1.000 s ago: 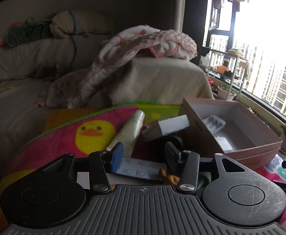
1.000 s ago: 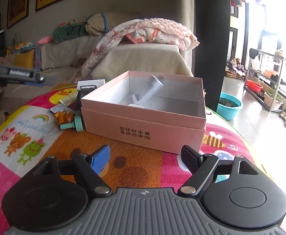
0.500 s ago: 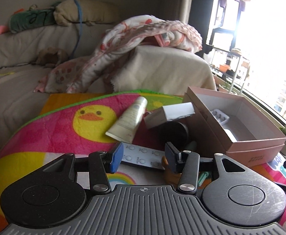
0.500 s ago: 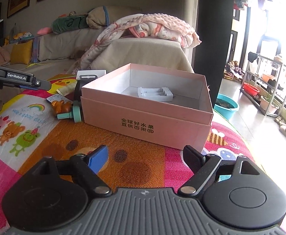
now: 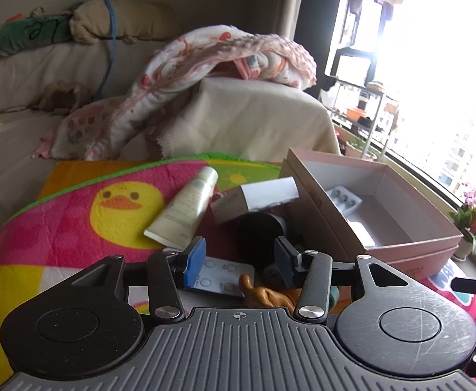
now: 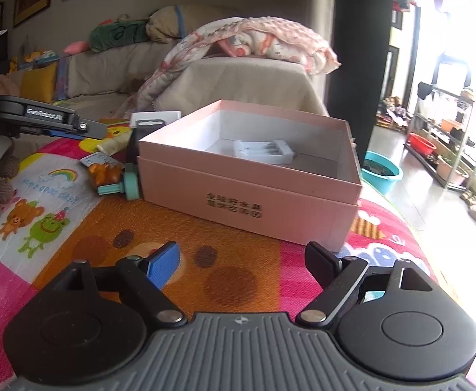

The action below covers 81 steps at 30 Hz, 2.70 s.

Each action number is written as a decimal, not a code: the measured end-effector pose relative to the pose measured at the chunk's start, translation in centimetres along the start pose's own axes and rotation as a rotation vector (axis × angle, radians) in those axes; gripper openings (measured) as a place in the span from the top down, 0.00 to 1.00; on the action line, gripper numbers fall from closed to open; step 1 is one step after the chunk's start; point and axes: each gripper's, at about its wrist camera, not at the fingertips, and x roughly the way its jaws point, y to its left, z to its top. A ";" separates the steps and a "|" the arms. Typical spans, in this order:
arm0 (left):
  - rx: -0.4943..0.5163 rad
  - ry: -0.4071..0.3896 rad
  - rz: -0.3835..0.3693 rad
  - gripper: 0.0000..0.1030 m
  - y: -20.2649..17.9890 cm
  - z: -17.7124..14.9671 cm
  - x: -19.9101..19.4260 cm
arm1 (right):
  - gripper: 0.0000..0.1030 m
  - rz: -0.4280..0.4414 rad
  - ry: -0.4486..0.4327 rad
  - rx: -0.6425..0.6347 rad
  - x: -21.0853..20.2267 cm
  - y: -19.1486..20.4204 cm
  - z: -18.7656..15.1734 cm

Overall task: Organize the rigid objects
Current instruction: 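Grasp the white USB-C cable box with the right gripper, then carry the cable box with the right gripper while the left grasps the brown toy dog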

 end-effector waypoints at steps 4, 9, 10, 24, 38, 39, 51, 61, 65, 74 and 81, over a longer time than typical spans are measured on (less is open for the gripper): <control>-0.013 -0.013 0.013 0.50 0.4 -0.1 -0.7 | 0.18 0.111 0.017 -0.034 0.5 2.3 1.7; -0.039 -0.036 0.033 0.50 1.8 -0.5 -2.8 | 0.19 0.174 -0.028 -0.160 1.4 7.3 4.1; -0.047 -0.041 0.038 0.50 2.2 -0.7 -3.3 | 0.21 0.175 -0.042 -0.201 1.6 8.4 4.3; -0.215 -0.093 0.046 0.51 6.2 -3.9 -6.7 | 0.22 0.067 -0.037 -0.405 9.0 13.4 12.5; -0.253 -0.103 -0.014 0.51 6.5 -4.8 -6.9 | 0.31 0.070 0.180 -0.327 15.6 12.6 15.4; -0.253 -0.102 -0.014 0.51 6.5 -4.8 -6.9 | 0.31 0.086 0.177 -0.331 15.0 12.7 15.1; -0.156 -0.031 -0.075 0.51 3.4 -4.7 -5.8 | 0.31 0.106 -0.127 -0.377 -0.6 8.8 9.9; -0.044 0.019 -0.052 0.51 -1.4 -2.3 -2.9 | 0.31 -0.061 -0.037 -0.208 -2.6 4.0 2.0; -0.020 0.055 -0.036 0.51 -2.6 -1.8 -1.0 | 0.26 -0.036 -0.028 -0.164 -2.9 2.7 0.8; 0.041 0.109 0.013 0.45 -2.8 -2.1 0.5 | 0.21 0.022 0.034 -0.071 -2.3 1.4 -1.6; 0.128 0.155 0.025 0.49 -1.8 -2.6 -1.3 | 0.20 0.045 0.061 -0.030 -1.9 0.9 -1.8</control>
